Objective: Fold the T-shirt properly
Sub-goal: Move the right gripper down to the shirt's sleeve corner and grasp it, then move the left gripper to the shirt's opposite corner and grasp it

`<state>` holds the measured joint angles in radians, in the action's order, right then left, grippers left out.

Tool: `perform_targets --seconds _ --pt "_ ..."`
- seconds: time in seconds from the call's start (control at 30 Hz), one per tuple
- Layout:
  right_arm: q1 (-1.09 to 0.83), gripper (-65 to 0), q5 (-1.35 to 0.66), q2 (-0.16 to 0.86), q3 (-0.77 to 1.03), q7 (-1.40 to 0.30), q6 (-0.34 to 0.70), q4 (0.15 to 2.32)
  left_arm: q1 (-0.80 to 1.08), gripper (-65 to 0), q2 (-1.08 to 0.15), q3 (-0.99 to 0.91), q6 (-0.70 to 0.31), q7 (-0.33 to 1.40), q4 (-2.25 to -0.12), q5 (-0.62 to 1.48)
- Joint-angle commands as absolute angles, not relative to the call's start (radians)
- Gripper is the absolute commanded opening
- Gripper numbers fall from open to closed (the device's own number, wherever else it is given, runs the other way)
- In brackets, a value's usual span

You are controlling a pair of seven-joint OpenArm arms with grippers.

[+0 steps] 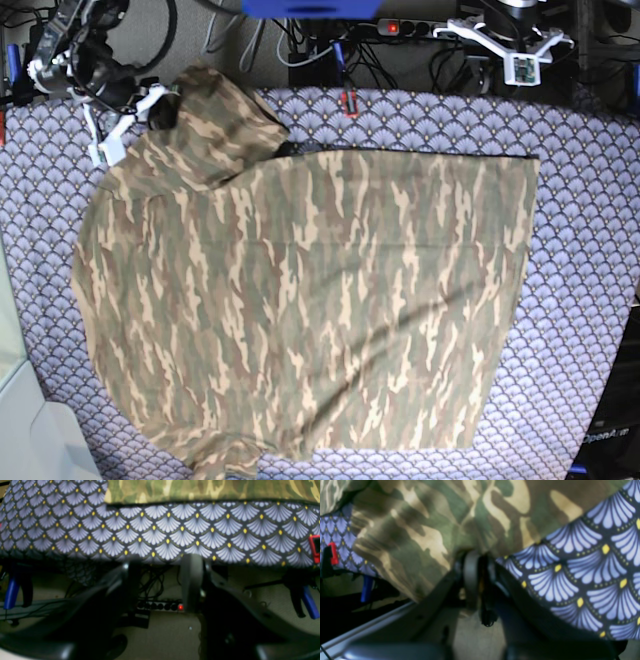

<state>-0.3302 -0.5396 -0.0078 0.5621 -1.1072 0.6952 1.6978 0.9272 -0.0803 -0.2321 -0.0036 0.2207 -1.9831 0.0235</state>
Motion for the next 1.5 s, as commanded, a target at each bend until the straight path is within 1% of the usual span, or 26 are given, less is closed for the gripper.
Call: perform_targets --seconds 0.0,0.27,0.4,0.63,0.73,0.77,0.87,0.93,0.97,1.13,1.33,1.47 --pt "-0.334 -65.0 -0.527 0.01 0.562 -1.13 0.698 1.702 0.94 -38.4 -0.082 -0.236 0.002 0.196 -1.998 0.021" --pt "-0.32 -65.0 -0.533 0.079 0.567 -1.129 0.698 1.709 0.905 -38.3 -0.082 -0.236 0.002 0.196 -1.998 0.021" --pt "-0.32 -65.0 -0.533 0.079 0.567 -1.129 0.698 1.709 0.862 -38.3 -0.082 -0.237 0.004 0.196 -1.998 0.021" --pt "-0.321 -65.0 -0.533 0.074 0.561 -1.129 0.698 1.709 0.748 -38.3 -0.081 -0.338 0.004 0.197 -1.986 0.021" --pt "-0.321 -65.0 -0.533 0.074 0.561 -1.129 0.698 1.709 0.688 -38.1 -0.081 -0.372 -0.001 0.262 -1.986 0.022" --pt "-0.321 -65.0 -0.533 0.074 0.561 -1.129 0.698 1.709 0.661 -37.3 -0.081 -0.381 -0.002 0.305 -1.985 0.022" --pt "-0.321 -65.0 -0.533 0.074 0.561 -1.127 0.698 1.709 0.584 -31.1 -0.068 -0.401 -0.004 0.392 -1.945 0.039" --pt "-0.321 -65.0 -0.53 0.074 0.561 -1.127 0.698 1.709 0.541 -26.1 -0.051 -0.443 -0.005 0.418 -1.91 0.079" --pt "-0.321 -65.0 -0.53 0.074 0.561 -1.125 0.698 1.709 0.524 -24.8 -0.039 -0.458 -0.005 0.418 -1.893 0.102" --pt "-0.321 -65.0 -0.529 0.076 0.561 -1.125 0.698 1.709 0.453 -25.2 -0.022 -0.486 -0.005 0.421 -1.794 0.189" --pt "-0.321 -65.0 -0.527 0.077 0.561 -1.124 0.698 1.707 0.384 -25.2 -0.022 -0.489 -0.005 0.418 -1.655 0.191" --pt "-0.321 -65.0 -0.527 0.077 0.561 -1.124 0.698 1.707 0.364 -25.2 -0.016 -0.489 -0.005 0.417 -1.615 0.191"
